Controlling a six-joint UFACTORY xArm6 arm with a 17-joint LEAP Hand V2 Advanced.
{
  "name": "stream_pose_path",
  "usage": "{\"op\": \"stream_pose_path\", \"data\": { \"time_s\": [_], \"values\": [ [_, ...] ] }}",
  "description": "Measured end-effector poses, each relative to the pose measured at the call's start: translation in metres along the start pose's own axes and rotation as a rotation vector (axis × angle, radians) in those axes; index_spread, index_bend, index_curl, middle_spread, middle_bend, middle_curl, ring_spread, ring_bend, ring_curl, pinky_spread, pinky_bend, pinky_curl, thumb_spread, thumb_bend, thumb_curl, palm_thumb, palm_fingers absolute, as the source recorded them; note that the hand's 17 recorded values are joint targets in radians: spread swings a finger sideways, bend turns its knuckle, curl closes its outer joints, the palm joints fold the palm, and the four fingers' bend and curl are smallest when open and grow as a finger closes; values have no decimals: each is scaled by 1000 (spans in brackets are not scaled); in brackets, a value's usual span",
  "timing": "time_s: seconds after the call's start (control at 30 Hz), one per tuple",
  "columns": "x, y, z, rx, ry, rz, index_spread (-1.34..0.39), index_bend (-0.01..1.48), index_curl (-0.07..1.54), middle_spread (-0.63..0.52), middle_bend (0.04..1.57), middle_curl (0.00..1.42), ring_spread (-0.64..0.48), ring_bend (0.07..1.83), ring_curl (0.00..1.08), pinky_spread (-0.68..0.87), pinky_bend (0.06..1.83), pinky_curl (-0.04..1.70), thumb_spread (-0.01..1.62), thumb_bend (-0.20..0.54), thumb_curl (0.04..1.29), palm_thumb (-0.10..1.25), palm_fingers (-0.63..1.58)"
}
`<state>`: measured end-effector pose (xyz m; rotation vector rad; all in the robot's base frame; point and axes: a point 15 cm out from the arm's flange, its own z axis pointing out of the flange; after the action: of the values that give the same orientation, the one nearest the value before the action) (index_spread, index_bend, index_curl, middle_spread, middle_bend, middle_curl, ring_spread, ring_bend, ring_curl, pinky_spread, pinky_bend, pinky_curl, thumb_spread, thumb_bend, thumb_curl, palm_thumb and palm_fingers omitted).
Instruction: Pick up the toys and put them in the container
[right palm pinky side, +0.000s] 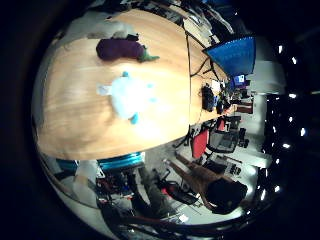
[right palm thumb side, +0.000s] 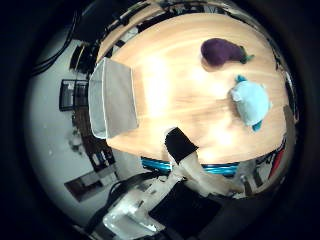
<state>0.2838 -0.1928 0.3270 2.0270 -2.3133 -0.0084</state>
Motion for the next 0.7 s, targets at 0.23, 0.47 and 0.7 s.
{"op": "stream_pose_path", "data": {
  "time_s": [0.23,0.47,0.7],
  "values": [
    [43,-15,36,-10,-7,28,-462,149,268,-94,233,358,-67,596,212,430,923,67,994,-27,301,341,221],
    [66,-23,64,-41,7,41,-463,151,263,-93,225,357,-57,589,216,427,949,78,973,-28,304,355,186],
    [79,-24,101,-104,-2,41,-455,148,257,-76,214,355,-38,574,220,423,974,91,959,-31,303,354,136]
  ]
}}
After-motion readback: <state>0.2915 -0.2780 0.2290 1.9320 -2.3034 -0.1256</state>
